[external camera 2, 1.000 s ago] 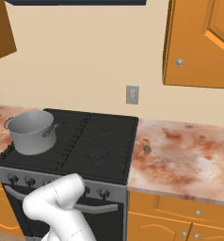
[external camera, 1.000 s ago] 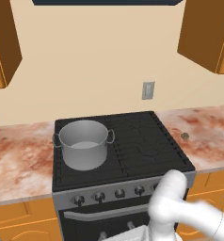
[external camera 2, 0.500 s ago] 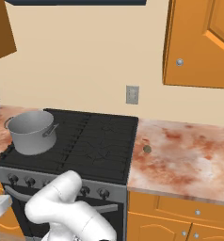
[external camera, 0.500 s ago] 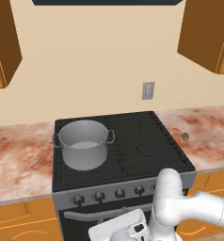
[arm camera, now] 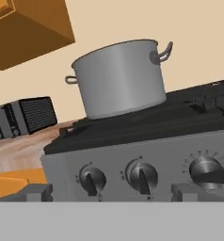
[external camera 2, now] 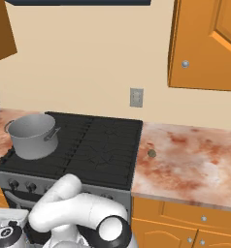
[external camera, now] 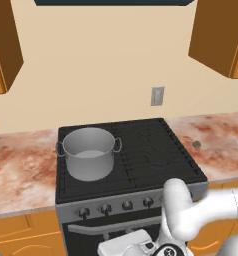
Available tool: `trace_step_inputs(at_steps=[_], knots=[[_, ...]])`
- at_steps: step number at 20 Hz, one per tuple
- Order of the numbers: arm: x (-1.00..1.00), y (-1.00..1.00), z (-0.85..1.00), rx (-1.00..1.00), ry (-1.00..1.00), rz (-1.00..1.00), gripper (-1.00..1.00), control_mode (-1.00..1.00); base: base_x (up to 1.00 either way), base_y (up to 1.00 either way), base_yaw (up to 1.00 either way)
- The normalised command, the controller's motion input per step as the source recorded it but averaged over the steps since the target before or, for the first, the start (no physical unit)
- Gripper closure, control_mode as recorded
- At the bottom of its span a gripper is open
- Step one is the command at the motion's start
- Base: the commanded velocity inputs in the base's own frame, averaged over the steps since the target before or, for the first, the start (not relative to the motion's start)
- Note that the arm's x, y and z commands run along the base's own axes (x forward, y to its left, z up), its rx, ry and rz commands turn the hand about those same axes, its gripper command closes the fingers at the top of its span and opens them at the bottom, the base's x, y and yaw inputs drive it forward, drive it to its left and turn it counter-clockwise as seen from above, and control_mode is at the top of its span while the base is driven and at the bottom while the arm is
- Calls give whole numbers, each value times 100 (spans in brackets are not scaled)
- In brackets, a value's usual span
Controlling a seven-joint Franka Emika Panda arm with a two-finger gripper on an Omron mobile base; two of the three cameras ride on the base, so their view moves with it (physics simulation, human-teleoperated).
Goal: Turn on the burner for the pot on the stove. Wait thirty seconds for the pot to heat up. Then add the garlic to the pot.
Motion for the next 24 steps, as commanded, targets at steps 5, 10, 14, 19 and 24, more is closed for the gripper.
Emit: trace_step_inputs(at_steps=[5,10,14,19,24], knots=[[13,84,-79,8,7,-2,-100,-100,0,0,0],[25,61,-13,0,2,-11,-100,-100,0,0,0],[11,42,-11,0,0,-14,-100,-100,0,0,0],[2,10,-21,4,1,-27,-100,-100,0,0,0],[0,-3,-3,6,1,-13,-100,-100,0,0,0]])
